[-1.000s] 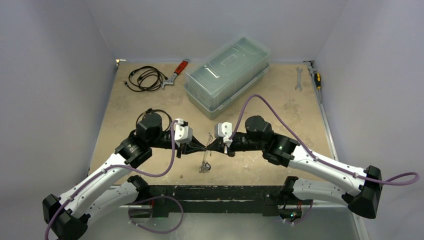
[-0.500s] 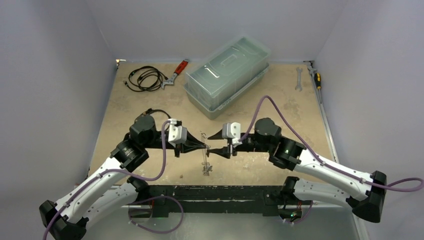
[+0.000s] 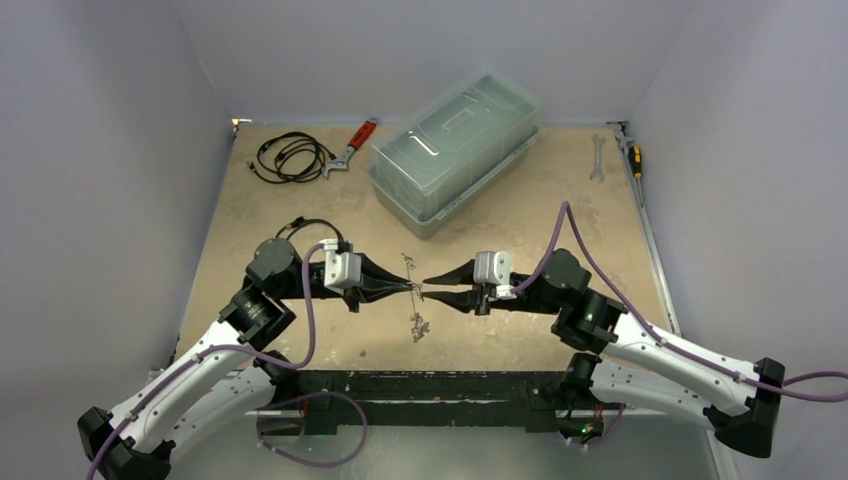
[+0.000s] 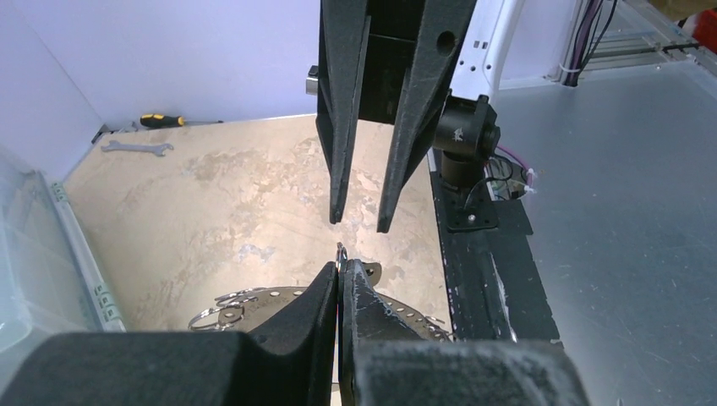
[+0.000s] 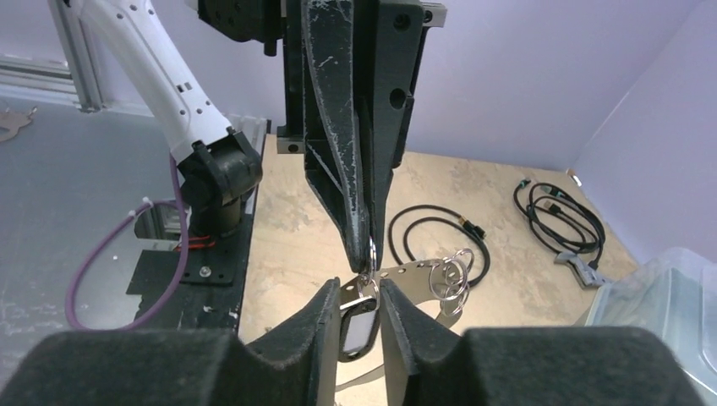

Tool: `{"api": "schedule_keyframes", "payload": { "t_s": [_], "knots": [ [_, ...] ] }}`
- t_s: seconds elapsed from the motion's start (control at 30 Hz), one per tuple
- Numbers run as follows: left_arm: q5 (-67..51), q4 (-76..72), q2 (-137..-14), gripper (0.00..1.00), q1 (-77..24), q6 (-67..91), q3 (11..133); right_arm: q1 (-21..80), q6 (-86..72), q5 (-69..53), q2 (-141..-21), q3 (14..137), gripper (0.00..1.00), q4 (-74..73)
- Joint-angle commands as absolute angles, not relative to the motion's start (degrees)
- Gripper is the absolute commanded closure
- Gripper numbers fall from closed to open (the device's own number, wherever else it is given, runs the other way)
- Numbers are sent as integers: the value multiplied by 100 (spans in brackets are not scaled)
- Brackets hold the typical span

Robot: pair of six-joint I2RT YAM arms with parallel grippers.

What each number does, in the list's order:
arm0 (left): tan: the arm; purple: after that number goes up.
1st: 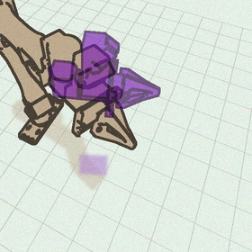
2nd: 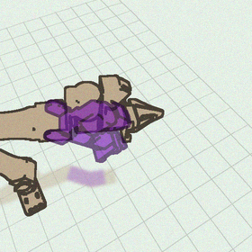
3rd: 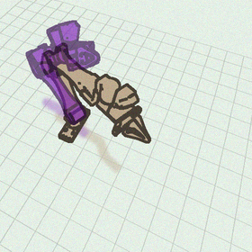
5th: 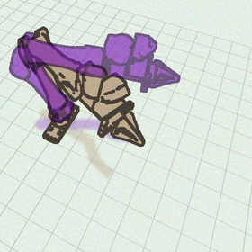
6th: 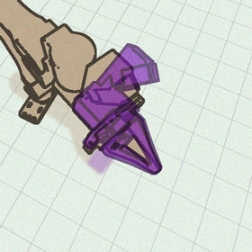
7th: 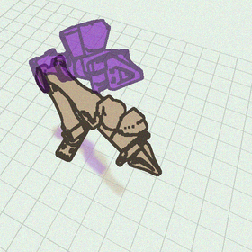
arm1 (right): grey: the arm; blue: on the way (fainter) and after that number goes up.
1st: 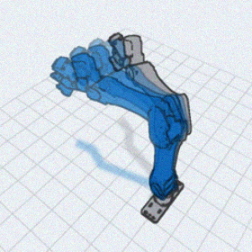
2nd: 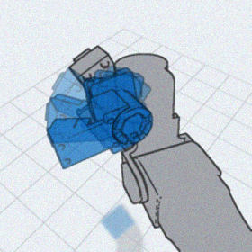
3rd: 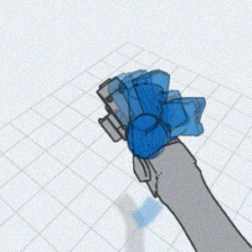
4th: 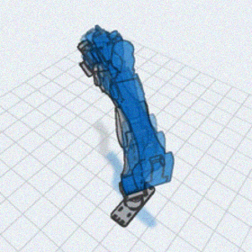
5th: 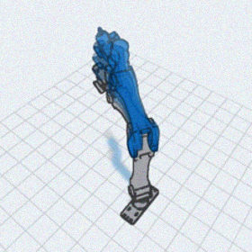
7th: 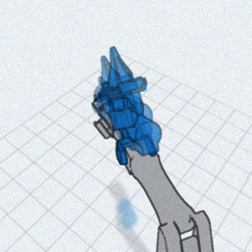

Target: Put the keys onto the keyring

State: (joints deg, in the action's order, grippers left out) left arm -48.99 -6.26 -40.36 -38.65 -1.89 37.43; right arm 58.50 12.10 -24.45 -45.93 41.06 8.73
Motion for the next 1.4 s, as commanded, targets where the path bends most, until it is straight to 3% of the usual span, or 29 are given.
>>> {"api": "schedule_keyframes", "payload": {
  "t_s": [0.0,0.17,0.43,0.7,0.87,1.37],
  "knots": [
    [-4916,-1190,-3907,100,-3858,-44,3703,5845,1134,-2173,-4526,4056,76,1362],
    [-4978,-1251,-3911,100,-3858,-44,3675,5845,1116,-2166,-4586,4075,80,1524],
    [-4966,-1221,-3881,100,-3859,-44,3674,5845,1169,-2224,-4948,4196,69,1338],
    [-4944,-1200,-3863,100,-3850,-44,3683,5836,1146,-2203,-4910,4134,83,1330],
    [-4904,-1263,-3832,100,-3851,115,3665,5836,1134,-2162,-4920,4077,100,1340],
    [-4783,-1503,-3747,100,-3775,259,3604,5836,1003,-2118,-5097,3877,98,1495]
  ]
}}
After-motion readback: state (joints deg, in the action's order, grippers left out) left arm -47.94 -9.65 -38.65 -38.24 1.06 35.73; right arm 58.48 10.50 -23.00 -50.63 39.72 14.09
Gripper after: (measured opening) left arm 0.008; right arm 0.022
